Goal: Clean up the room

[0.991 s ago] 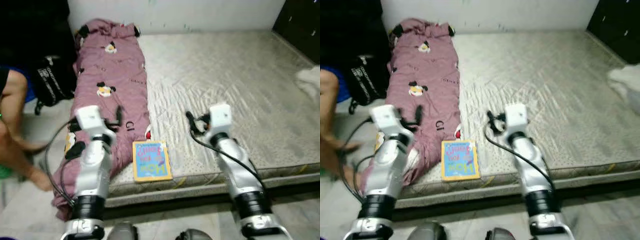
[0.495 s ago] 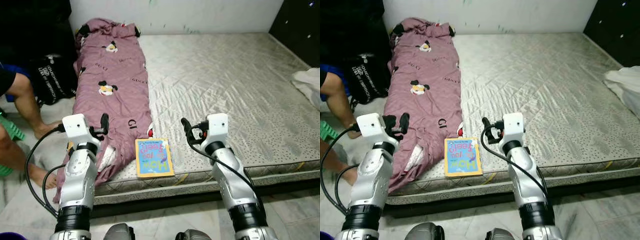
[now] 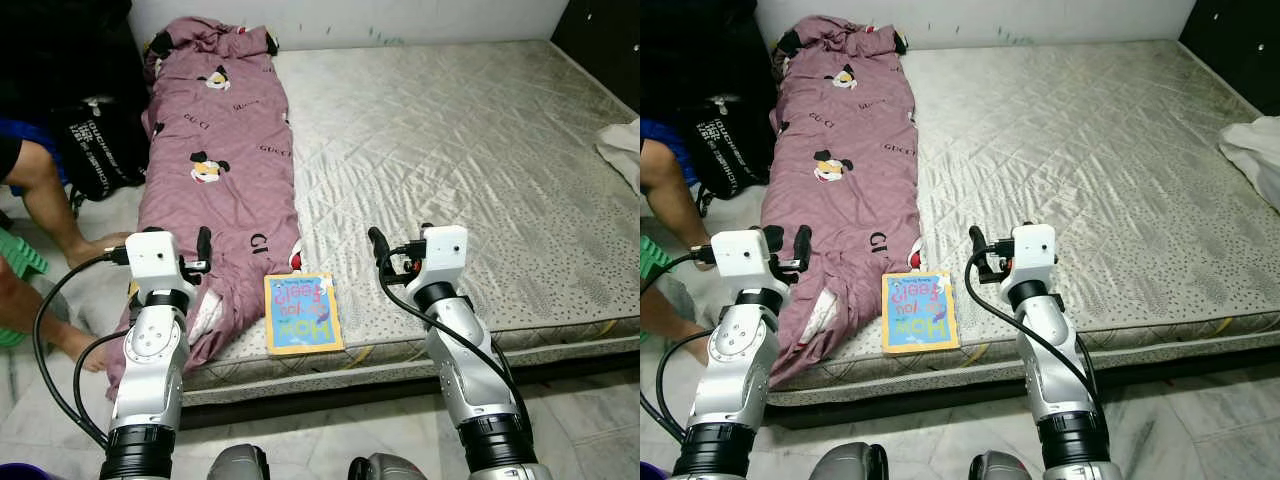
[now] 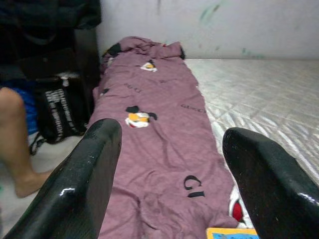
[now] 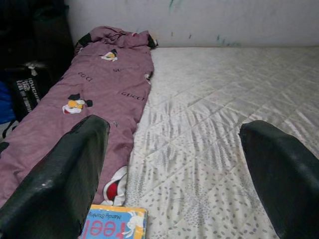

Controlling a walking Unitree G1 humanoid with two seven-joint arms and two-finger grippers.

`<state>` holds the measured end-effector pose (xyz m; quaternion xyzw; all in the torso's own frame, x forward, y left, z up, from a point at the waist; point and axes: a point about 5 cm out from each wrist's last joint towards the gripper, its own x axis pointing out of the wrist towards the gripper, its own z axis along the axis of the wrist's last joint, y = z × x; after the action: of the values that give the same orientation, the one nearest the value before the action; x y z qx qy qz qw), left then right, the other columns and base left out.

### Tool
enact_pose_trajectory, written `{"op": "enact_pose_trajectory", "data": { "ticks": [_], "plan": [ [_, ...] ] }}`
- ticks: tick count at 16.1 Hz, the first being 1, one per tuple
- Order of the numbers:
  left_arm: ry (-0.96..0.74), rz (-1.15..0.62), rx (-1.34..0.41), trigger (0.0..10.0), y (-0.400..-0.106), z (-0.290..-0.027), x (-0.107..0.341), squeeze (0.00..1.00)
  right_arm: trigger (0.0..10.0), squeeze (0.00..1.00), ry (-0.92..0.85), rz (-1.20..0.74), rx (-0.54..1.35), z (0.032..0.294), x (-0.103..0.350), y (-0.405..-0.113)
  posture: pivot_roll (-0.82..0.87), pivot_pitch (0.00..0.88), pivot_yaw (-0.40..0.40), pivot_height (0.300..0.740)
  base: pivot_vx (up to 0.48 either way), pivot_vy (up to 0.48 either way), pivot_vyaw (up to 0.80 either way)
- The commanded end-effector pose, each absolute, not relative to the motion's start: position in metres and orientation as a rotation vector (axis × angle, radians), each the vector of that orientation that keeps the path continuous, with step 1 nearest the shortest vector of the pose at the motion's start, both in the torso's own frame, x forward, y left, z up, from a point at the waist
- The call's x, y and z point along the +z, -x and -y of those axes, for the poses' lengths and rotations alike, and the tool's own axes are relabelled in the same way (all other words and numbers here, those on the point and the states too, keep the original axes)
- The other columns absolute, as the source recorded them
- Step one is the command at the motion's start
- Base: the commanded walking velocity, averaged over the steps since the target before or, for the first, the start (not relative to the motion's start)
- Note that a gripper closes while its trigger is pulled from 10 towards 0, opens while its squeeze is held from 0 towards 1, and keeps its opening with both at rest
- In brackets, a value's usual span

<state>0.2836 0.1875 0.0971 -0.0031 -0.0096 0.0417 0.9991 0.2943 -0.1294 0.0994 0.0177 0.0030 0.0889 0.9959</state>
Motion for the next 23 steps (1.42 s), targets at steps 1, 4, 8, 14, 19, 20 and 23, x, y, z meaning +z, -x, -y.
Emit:
{"op": "enact_pose_trajectory", "data": {
  "ticks": [1, 4, 8, 14, 19, 20, 23],
  "plan": [
    [-0.002, 0.025, 0.076, 10.0, -0.281, -0.188, 0.1, 0.0, 10.0, 0.0, -0.035, 0.021, 0.165, 0.131, 0.103, -0.293, 0.03, 0.075, 0.023, 0.74, 0.0, 0.0, 0.0],
    [-0.014, 0.019, 0.059, 10.0, -0.281, -0.184, 0.099, 0.0, 10.0, 0.0, -0.03, 0.026, 0.142, 0.136, 0.103, -0.294, 0.03, 0.075, 0.022, 0.74, 0.0, 0.0, 0.0],
    [-0.008, 0.001, 0.045, 10.0, -0.284, -0.179, 0.098, 0.0, 10.0, 0.0, -0.019, 0.029, 0.143, 0.138, 0.105, -0.295, 0.02, 0.082, 0.01, 0.74, 0.0, 0.0, -0.23],
    [0.002, -0.006, 0.039, 10.0, -0.285, -0.176, 0.098, 0.0, 10.0, 0.0, -0.005, 0.026, 0.14, 0.139, 0.105, -0.296, 0.02, 0.092, 0.007, 0.74, 0.0, 0.0, -0.29],
    [0.013, -0.002, 0.046, 10.0, -0.286, -0.176, 0.1, 0.0, 10.0, 0.0, -0.002, 0.025, 0.142, 0.139, 0.106, -0.296, 0.02, 0.103, 0.005, 0.74, 0.0, 0.0, 0.0],
    [0.014, -0.001, 0.045, 10.0, -0.286, -0.176, 0.1, 0.0, 10.0, 0.0, -0.002, 0.025, 0.143, 0.139, 0.106, -0.297, 0.02, 0.103, 0.005, 0.732, 0.0, 0.0, 0.0],
    [0.027, -0.01, 0.053, 10.0, -0.286, -0.175, 0.099, 0.0, 10.0, 0.0, 0.0, 0.022, 0.148, 0.139, 0.106, -0.297, 0.02, 0.108, 0.003, 0.694, 0.0, 0.0, 0.0]
  ]
}}
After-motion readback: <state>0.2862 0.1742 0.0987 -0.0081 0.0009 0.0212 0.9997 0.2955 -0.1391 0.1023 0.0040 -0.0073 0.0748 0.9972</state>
